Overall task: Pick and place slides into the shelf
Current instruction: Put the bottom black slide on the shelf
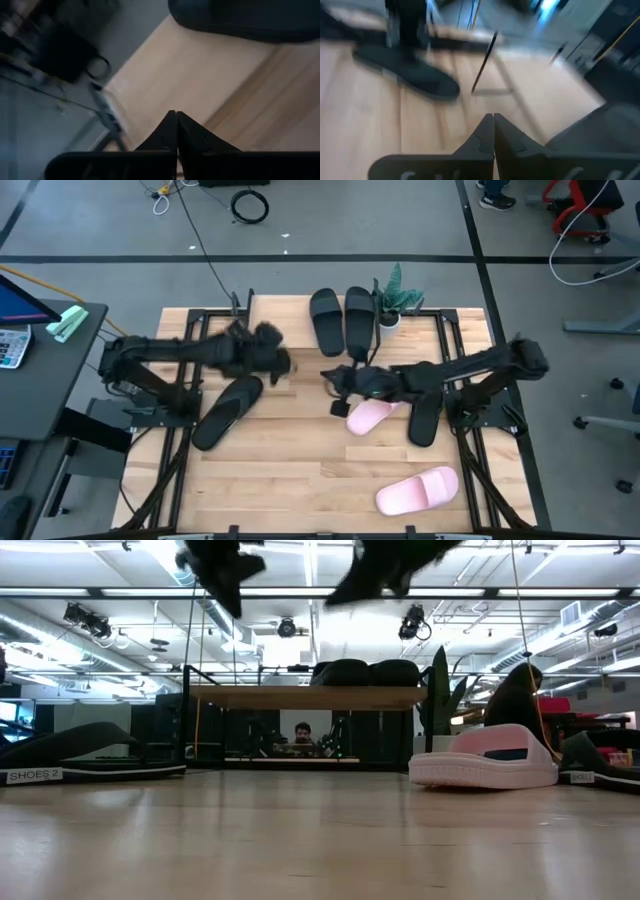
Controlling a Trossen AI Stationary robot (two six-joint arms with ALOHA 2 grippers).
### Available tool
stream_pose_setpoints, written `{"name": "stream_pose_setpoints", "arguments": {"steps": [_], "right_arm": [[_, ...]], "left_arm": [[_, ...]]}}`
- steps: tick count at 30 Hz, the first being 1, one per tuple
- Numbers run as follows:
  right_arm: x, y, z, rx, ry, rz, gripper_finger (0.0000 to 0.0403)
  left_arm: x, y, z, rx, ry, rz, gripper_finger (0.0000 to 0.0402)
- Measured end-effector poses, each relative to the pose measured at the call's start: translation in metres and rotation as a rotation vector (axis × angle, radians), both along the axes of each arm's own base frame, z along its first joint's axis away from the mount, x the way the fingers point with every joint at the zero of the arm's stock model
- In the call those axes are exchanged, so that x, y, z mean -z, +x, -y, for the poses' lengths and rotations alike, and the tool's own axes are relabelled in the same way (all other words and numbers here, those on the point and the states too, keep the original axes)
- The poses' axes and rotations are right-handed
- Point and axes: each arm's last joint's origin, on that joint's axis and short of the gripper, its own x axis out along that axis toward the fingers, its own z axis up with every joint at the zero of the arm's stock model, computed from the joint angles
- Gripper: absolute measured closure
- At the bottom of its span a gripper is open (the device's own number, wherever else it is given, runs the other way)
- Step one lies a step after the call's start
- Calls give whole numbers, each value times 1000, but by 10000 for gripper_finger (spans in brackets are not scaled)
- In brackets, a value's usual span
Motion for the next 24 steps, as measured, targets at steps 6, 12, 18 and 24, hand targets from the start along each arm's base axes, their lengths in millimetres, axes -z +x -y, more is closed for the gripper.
{"name": "stream_pose_setpoints", "arguments": {"steps": [6, 12, 18, 24], "right_arm": [[-48, -56, -23, 35, -28, 53, 402], [-52, -95, -42, 71, 4, -18, 402], [-31, -102, -51, 236, -93, -108, 400], [-28, -102, -49, 288, -105, -108, 401]], "left_arm": [[-5, 19, -78, 161, -191, 183, 396], [14, 13, -137, 37, -253, 200, 396], [47, 30, -155, 55, -303, 122, 398], [55, 48, -158, 117, -251, 171, 398]]}}
